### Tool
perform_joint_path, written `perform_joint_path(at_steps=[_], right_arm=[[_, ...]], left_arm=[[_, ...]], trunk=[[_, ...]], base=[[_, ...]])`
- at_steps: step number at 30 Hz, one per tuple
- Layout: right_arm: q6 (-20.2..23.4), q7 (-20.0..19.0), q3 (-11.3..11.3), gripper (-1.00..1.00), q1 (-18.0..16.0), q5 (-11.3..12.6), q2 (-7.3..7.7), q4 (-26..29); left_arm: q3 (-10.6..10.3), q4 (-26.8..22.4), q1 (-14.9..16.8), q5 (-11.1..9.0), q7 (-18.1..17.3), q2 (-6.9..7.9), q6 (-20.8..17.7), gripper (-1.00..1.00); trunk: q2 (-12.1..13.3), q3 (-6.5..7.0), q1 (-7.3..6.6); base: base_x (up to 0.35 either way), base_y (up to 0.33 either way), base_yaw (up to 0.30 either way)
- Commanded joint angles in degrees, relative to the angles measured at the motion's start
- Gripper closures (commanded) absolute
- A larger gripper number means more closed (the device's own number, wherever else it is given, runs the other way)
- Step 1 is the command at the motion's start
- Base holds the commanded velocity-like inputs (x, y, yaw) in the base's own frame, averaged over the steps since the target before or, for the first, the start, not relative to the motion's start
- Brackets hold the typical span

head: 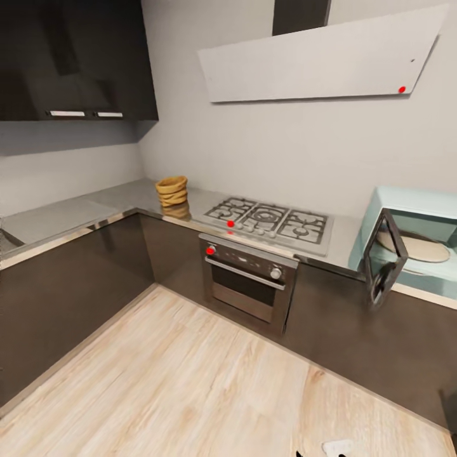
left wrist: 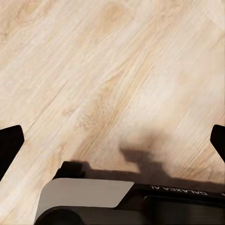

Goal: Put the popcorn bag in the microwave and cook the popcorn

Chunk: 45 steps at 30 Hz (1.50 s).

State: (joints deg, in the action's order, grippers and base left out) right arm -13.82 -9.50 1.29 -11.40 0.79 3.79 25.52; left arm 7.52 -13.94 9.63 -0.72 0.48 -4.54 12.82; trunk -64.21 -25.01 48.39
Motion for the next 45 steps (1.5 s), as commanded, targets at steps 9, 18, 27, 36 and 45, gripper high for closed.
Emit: perform_joint_path(at_steps=[9, 18, 27, 36, 45], right_arm=[[-0.30, -0.08, 0.13, -1.00, -0.03, 0.09, 0.07, -0.06], [-0.42, -0.08, 0.12, -1.00, -0.03, 0.09, 0.00, -0.10], [-0.42, -0.08, 0.12, -1.00, -0.03, 0.09, 0.01, -0.04], [-0.42, -0.08, 0.20, -1.00, -0.03, 0.09, -0.01, -0.12], [-0.42, -0.13, 0.21, -1.00, -0.03, 0.09, -0.01, -0.12]], left_arm=[[0.13, 0.05, 0.04, -0.07, 0.05, -0.03, 0.18, -1.00], [0.13, 0.05, 0.04, -0.07, -0.01, -0.03, 0.18, -1.00], [0.13, 0.05, 0.04, -0.07, 0.05, -0.03, 0.18, -1.00], [0.09, 0.05, 0.01, 0.02, 0.05, -0.09, 0.18, -1.00], [0.12, 0.05, 0.03, 0.00, 0.06, -0.04, 0.18, -1.00]], trunk=[[3.59, 1.57, -1.96], [7.20, 3.18, -3.94], [10.81, 4.80, -5.92], [13.22, 5.87, -7.23], [16.03, 7.13, -8.77]], base=[[0.194, 0.321, 0.000], [0.194, 0.321, 0.000], [0.194, 0.321, 0.000], [0.181, 0.269, 0.000], [0.011, 0.013, 0.000]])
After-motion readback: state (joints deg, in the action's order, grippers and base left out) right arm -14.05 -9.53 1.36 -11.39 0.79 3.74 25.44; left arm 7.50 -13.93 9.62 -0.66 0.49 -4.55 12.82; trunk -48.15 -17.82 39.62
